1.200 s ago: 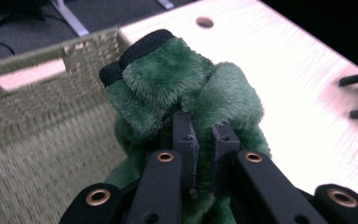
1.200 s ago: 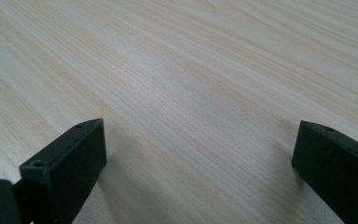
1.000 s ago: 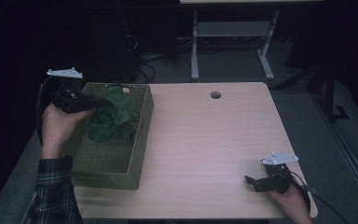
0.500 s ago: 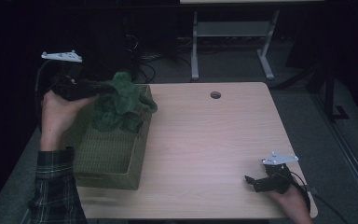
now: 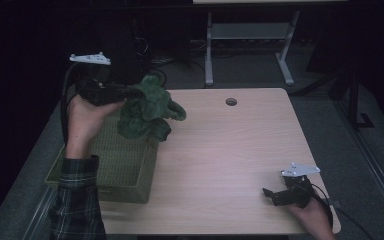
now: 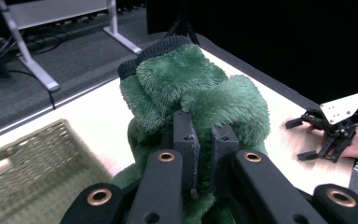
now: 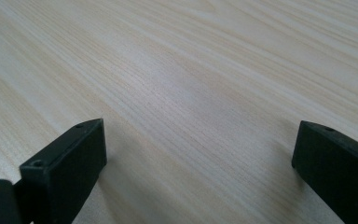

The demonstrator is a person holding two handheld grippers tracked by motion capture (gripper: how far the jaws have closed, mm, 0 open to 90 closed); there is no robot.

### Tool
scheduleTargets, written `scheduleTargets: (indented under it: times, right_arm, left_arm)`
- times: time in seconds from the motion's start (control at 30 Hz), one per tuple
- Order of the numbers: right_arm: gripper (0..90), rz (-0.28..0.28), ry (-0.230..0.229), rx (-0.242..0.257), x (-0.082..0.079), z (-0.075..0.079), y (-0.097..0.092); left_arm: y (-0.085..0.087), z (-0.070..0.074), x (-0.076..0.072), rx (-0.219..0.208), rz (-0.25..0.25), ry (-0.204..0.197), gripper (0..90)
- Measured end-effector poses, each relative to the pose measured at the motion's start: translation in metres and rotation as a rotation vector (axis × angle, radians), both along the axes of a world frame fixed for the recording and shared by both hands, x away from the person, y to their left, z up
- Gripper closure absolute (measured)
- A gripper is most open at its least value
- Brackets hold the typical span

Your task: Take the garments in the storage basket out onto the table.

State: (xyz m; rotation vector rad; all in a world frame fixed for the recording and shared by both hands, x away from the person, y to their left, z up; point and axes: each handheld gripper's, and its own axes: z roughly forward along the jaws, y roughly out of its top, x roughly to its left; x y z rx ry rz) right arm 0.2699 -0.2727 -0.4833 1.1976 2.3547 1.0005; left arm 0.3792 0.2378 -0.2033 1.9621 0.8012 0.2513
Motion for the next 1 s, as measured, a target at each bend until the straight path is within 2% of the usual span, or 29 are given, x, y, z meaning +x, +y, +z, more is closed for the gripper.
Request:
scheduleTargets:
  times: [0.1, 0.23, 0.47, 0.53, 0.7, 1.0]
  right_arm:
    - [2.4, 0.0, 0.0, 0.0, 0.0, 0.0, 0.0]
    - [2.4, 0.001, -0.001, 0.0, 0.0, 0.0, 0.0]
    - [2.5, 0.0, 0.0, 0.0, 0.0, 0.0, 0.0]
    - [2.4, 0.001, 0.0, 0.0, 0.0, 0.0, 0.0]
    - [2.4, -0.001, 0.0, 0.001, 0.0, 0.0, 0.0]
    - [2.4, -0.002, 0.002, 0.002, 0.0, 0.0, 0.0]
  left_arm:
    - [-0.016, -0.005, 0.003, -0.005, -0.016, 0.005, 84.0]
    - [-0.028, -0.01, 0.006, -0.015, -0.033, 0.01, 84.0]
    - [-0.062, -0.023, 0.01, -0.006, -0.059, 0.018, 83.9]
    - [-0.065, -0.024, 0.01, -0.005, -0.06, 0.017, 83.9]
    - [-0.082, -0.034, 0.009, -0.037, -0.059, 0.031, 83.8]
    - [-0.11, -0.058, 0.007, -0.019, -0.074, 0.063, 83.9]
